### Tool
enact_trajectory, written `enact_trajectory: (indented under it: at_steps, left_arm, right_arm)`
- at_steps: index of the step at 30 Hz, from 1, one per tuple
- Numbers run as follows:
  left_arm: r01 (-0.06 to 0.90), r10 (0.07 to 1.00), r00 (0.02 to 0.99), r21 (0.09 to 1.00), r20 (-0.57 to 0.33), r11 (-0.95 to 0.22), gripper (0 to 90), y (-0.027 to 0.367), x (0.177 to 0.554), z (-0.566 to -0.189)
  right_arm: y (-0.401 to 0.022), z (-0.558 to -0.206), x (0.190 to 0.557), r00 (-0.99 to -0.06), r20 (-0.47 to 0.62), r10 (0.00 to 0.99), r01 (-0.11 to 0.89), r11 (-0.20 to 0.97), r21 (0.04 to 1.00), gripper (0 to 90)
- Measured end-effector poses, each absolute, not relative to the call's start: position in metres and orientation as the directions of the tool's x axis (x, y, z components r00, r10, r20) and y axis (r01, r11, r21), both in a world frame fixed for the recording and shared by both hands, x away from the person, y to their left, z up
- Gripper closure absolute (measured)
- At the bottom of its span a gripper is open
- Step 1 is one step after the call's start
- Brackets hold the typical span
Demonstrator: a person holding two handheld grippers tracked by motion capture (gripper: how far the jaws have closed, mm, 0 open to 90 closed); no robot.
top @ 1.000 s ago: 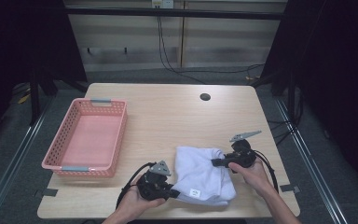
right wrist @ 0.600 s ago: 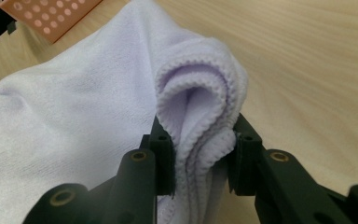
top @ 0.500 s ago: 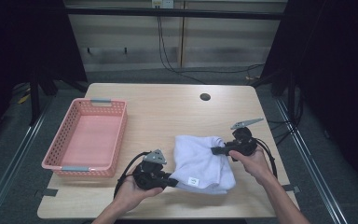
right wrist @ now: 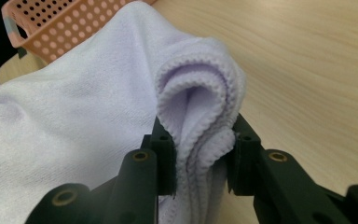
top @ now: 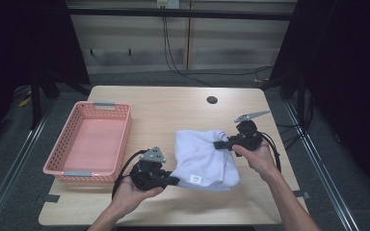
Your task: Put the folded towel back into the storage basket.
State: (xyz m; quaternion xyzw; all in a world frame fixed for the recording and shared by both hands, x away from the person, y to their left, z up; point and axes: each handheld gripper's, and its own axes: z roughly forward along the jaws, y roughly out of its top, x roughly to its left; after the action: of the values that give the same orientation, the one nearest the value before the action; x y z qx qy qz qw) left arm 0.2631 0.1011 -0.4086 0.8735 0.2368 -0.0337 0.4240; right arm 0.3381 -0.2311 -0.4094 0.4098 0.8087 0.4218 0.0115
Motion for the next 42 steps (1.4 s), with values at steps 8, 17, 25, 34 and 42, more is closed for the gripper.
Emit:
enact_trajectory:
  at_steps: [8,17,25,34,42]
  left_arm:
    - [0.437,0.400,0.884,0.729,-0.240,-0.527,76.9,0.115,0.266,-0.393]
    - [0.446,0.439,0.870,0.736,-0.225,-0.508,76.9,0.129,0.272,-0.377]
    - [0.458,0.462,0.856,0.753,-0.231,-0.473,77.0,0.146,0.273,-0.370]
    - [0.478,0.509,0.833,0.743,-0.214,-0.469,77.0,0.165,0.282,-0.360]
    - [0.482,0.533,0.823,0.738,-0.197,-0.473,77.2,0.187,0.286,-0.351]
  right_arm:
    - [-0.217,-0.398,0.348,-0.685,0.320,0.655,0.639,0.328,0.696,69.1]
    - [-0.201,-0.384,0.363,-0.699,0.325,0.637,0.625,0.323,0.710,69.4]
    - [-0.186,-0.371,0.371,-0.709,0.316,0.630,0.614,0.332,0.716,69.5]
    - [-0.162,-0.359,0.391,-0.723,0.316,0.615,0.607,0.346,0.715,69.5]
    - [-0.136,-0.349,0.404,-0.742,0.312,0.593,0.595,0.368,0.715,69.6]
